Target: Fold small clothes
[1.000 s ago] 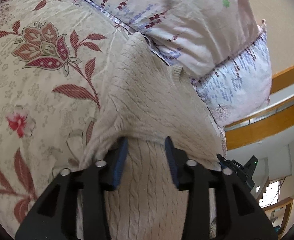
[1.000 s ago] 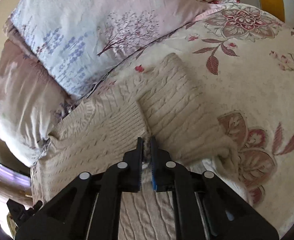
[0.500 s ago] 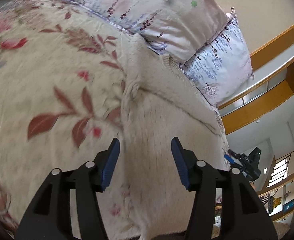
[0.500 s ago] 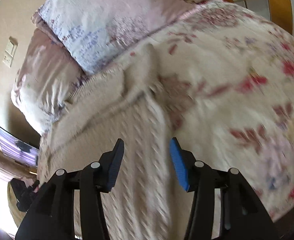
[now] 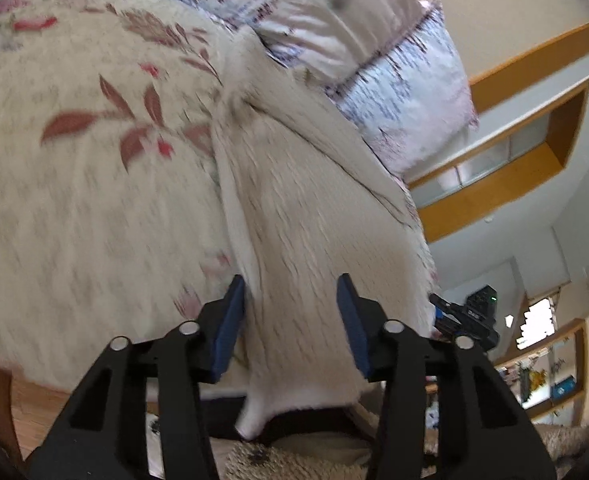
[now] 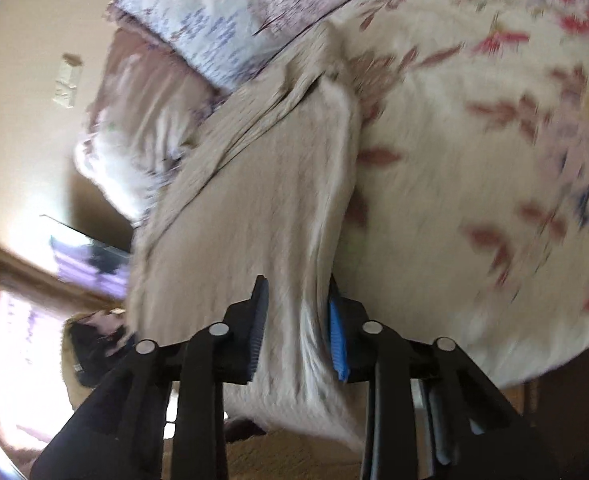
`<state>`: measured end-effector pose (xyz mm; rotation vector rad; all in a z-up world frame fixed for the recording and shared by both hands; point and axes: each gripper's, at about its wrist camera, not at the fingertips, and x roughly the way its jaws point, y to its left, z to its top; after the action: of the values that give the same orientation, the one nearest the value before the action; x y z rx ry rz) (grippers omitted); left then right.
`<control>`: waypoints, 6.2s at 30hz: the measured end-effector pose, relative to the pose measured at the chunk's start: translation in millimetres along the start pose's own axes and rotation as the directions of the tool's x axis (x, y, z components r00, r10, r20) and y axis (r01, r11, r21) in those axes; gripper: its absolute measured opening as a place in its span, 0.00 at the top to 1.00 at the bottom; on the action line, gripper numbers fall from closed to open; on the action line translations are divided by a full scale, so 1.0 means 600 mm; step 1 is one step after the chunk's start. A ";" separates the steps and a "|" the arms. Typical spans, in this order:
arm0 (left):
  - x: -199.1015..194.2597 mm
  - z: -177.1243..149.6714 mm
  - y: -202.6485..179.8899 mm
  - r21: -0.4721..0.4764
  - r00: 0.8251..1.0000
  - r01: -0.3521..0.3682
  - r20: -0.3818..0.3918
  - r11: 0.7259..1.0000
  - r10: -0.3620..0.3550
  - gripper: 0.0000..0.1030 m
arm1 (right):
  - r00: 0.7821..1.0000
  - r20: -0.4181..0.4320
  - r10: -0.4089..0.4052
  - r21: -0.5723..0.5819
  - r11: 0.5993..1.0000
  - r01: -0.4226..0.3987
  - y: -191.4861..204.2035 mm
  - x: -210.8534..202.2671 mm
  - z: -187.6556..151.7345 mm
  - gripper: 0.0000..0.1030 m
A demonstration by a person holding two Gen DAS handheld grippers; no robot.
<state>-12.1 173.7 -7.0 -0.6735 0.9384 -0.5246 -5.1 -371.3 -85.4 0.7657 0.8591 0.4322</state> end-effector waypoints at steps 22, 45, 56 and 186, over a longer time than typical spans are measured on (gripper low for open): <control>0.012 -0.088 -0.016 0.036 0.992 0.101 -0.074 0.994 -0.098 0.93 | 0.994 0.083 0.069 -0.199 0.979 -0.051 0.057 -0.045 -0.098 0.92; -0.044 0.166 -0.157 0.241 0.939 -0.203 0.323 0.949 0.119 0.94 | 0.761 0.647 0.045 -0.437 0.840 0.321 0.218 -0.081 0.028 0.93; 0.089 0.357 -0.151 0.187 0.933 -0.260 0.302 0.947 0.196 0.94 | 0.799 0.595 -0.089 -0.346 0.869 0.354 0.205 0.027 0.209 0.93; 0.206 0.380 -0.039 -0.212 0.993 -0.013 0.109 0.977 0.037 0.82 | 0.898 0.262 -0.355 -0.518 0.733 0.441 0.227 0.258 0.189 0.33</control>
<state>242.8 141.4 36.8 -0.8735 0.9026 -0.3634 172.3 -233.5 -15.5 0.0408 0.6776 0.2170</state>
